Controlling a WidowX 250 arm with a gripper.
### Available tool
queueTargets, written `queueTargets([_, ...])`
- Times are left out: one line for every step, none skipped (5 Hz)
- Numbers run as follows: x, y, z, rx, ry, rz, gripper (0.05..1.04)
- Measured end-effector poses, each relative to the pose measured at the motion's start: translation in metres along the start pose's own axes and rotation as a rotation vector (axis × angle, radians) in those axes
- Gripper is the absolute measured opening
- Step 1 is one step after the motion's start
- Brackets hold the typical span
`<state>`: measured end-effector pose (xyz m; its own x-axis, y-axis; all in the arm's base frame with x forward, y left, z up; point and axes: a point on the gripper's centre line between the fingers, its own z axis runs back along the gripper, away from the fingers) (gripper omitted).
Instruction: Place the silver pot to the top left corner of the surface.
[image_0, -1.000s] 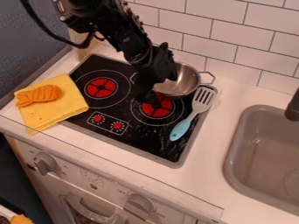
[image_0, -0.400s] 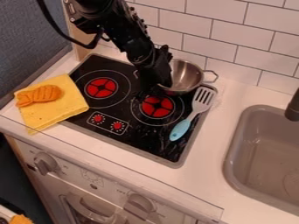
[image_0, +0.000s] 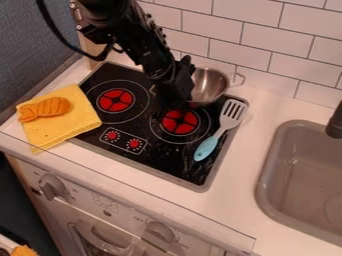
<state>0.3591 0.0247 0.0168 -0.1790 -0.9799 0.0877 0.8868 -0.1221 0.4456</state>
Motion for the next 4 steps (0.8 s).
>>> queueTargets([0.001,-0.001,0.0,0.004,0.0,-0.011,0.077])
queueTargets([0.003,-0.001,0.009,0.019,-0.011,-0.003,0.077])
queueTargets([-0.002,0.0,0.021,0.046,0.004,-0.001,0.077])
queueTargets([-0.022,0.006,0.044,0.102,0.051,0.041,0.077])
